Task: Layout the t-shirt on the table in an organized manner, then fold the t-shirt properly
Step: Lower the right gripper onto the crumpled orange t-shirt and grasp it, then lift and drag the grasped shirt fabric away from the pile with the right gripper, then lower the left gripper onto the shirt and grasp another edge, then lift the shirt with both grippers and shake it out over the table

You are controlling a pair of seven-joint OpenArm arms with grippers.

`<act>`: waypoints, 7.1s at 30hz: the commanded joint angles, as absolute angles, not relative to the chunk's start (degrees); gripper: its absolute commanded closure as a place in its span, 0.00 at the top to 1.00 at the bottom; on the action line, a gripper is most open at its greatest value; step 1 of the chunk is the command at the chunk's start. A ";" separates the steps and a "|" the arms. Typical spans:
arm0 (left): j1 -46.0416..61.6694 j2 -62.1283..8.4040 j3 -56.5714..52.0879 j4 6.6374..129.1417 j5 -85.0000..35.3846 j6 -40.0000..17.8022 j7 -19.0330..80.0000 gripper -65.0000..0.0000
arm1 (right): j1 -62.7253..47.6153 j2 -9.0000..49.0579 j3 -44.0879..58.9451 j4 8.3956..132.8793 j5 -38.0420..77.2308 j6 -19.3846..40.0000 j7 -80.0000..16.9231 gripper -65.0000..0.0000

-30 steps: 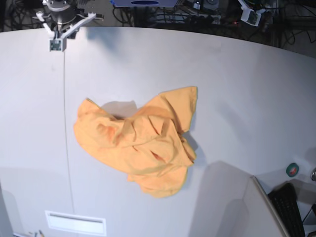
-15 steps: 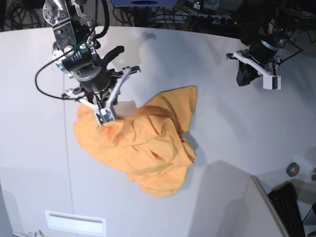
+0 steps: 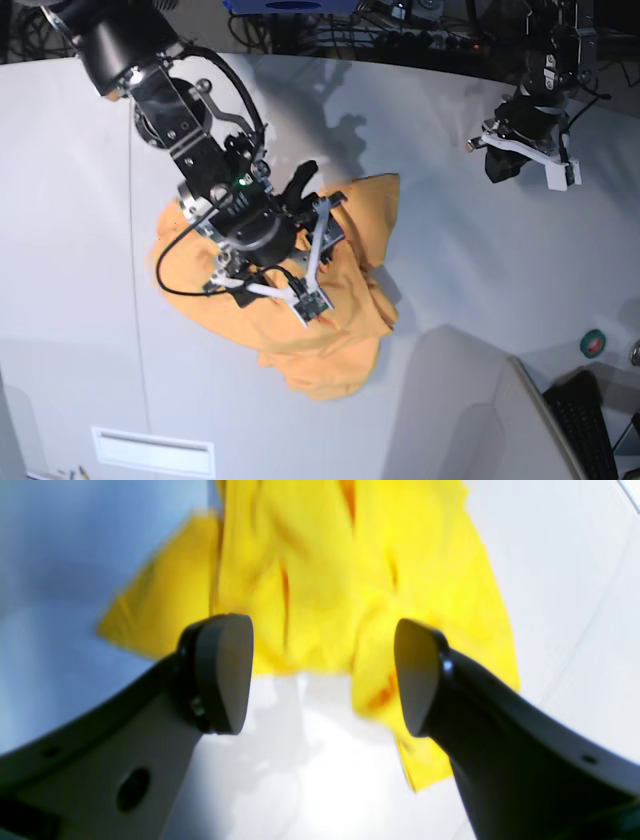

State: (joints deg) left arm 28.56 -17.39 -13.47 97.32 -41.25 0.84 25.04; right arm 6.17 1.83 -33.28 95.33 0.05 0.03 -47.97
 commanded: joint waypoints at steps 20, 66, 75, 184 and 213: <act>23.25 -20.35 -13.85 92.00 -41.54 0.40 23.78 0.59 | 14.99 -7.52 -22.99 72.48 0.57 -5.76 -41.63 0.55; 0.04 -8.57 13.32 72.84 -0.92 0.31 23.52 0.59 | 1.71 8.13 -5.05 108.26 14.37 -9.27 -51.21 0.00; -0.13 -8.57 13.32 67.12 -0.92 0.31 23.43 0.58 | 3.21 9.10 5.76 108.09 14.20 -3.21 -51.21 0.00; -22.90 -4.18 12.97 46.73 -0.92 -31.69 14.99 0.55 | -6.81 8.40 -6.20 113.80 14.02 16.48 -54.73 0.00; -57.01 0.75 23.16 50.15 -1.01 -26.33 36.97 0.00 | 28.79 15.34 -1.45 90.07 14.02 16.66 -44.53 0.00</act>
State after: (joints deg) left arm -54.65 0.69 23.62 48.82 -0.89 -26.92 38.28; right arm 27.00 15.11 -1.74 88.86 13.45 16.69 -46.37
